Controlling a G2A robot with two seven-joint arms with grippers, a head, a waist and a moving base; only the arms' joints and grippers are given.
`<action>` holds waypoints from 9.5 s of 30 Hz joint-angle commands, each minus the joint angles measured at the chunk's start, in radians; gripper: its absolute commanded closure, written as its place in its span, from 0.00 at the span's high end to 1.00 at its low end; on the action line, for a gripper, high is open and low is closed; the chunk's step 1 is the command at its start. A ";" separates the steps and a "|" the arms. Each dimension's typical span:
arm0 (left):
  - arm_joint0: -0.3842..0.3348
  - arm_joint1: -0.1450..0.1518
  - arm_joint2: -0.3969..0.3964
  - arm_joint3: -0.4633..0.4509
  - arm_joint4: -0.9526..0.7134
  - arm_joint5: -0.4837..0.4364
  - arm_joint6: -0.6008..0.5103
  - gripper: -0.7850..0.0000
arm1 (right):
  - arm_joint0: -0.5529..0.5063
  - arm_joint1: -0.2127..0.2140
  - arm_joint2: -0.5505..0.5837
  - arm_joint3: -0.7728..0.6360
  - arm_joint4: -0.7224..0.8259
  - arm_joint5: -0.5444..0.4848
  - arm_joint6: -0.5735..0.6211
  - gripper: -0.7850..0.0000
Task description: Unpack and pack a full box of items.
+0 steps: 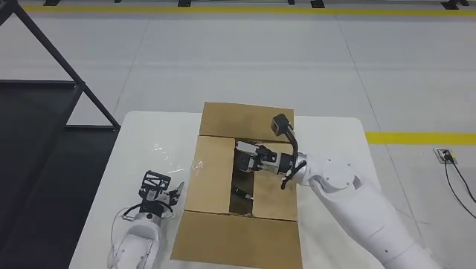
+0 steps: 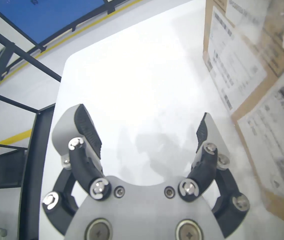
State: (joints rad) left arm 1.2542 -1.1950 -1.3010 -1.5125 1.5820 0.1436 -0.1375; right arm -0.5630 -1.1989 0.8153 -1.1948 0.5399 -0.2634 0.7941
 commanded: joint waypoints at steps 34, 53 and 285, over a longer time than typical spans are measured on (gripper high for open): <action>-0.130 -0.053 -0.038 0.189 -0.018 0.243 0.067 1.00 | -0.052 -0.012 0.088 -0.039 -0.070 0.025 0.048 1.00; -0.081 -0.058 0.007 0.165 0.077 0.066 0.107 1.00 | -0.056 -0.028 0.107 -0.029 -0.087 0.034 0.060 1.00; 0.285 -0.039 -0.415 -0.303 -0.381 -0.316 -0.037 1.00 | 0.147 -0.293 0.129 0.313 -0.045 -0.103 0.317 1.00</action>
State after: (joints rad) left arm 1.5395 -1.2347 -1.7178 -1.8159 1.1982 -0.1717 -0.1719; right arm -0.4142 -1.4928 0.9429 -0.8791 0.4958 -0.3673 1.1111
